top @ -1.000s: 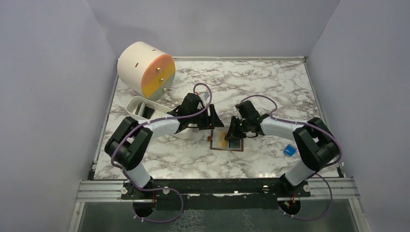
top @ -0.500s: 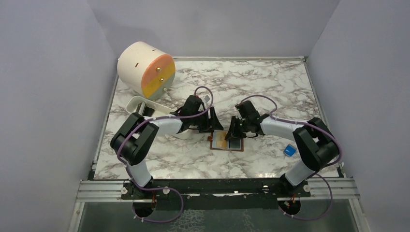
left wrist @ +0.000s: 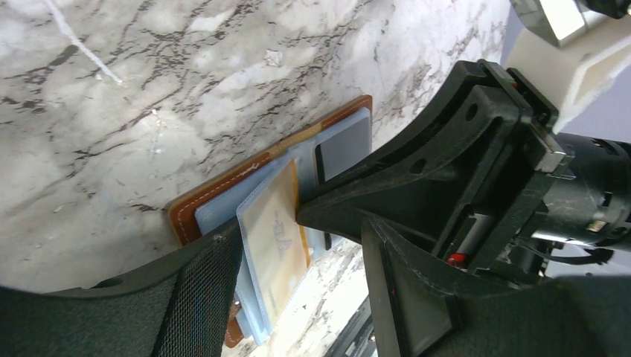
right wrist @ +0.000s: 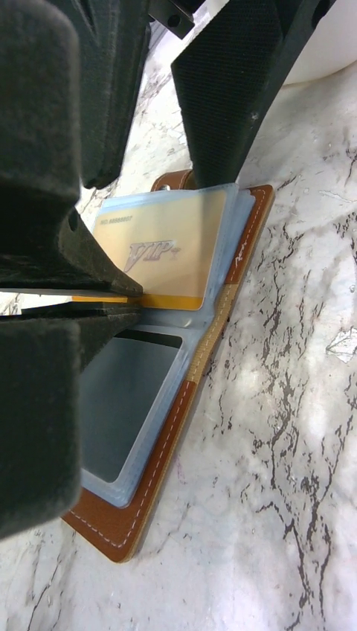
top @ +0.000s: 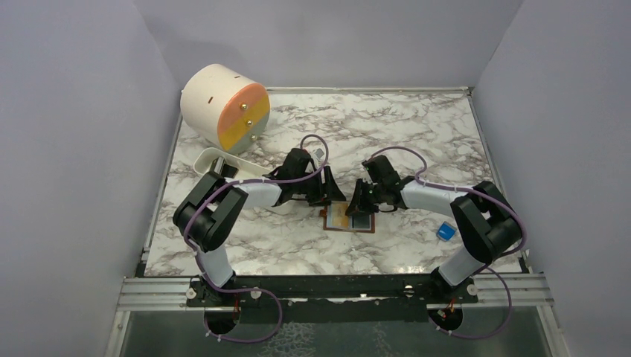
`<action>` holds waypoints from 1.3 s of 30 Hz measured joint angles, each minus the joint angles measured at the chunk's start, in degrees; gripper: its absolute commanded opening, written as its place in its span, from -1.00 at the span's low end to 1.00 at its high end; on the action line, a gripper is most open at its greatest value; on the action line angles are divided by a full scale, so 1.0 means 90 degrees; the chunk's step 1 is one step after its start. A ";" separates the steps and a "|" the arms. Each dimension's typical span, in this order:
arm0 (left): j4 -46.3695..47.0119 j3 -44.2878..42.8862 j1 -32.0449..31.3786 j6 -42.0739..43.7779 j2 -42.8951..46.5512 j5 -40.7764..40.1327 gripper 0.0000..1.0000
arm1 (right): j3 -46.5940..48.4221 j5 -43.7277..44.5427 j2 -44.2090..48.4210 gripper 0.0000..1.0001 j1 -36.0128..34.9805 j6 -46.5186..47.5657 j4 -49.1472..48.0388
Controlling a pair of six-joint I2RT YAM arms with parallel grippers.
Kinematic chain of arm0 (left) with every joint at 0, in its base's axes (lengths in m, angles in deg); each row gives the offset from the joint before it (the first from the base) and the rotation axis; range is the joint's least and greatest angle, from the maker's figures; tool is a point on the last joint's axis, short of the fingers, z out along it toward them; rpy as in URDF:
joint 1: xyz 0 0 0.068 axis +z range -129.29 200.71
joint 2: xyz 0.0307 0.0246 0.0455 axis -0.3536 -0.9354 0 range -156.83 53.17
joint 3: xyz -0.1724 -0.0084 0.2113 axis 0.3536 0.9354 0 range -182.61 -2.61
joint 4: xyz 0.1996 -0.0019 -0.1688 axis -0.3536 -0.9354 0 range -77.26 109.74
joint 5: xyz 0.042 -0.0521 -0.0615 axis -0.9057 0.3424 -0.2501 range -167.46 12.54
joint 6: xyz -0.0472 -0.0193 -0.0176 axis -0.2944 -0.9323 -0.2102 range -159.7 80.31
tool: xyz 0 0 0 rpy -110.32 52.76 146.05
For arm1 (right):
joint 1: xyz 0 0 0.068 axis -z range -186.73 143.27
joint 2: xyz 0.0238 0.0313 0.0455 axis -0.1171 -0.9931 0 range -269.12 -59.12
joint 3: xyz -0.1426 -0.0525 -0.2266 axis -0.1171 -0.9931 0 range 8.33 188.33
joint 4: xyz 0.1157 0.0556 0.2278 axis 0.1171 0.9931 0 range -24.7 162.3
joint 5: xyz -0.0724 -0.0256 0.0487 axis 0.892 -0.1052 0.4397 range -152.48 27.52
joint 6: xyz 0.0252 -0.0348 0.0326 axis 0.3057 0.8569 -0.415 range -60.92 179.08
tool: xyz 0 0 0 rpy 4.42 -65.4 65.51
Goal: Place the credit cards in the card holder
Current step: Turn over the card slot in the card holder.
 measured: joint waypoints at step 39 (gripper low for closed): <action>0.0005 -0.0437 -0.0797 -0.0474 0.0049 -0.0015 0.21 | -0.0741 0.1814 0.2220 -0.31 -0.0019 0.0418 0.0986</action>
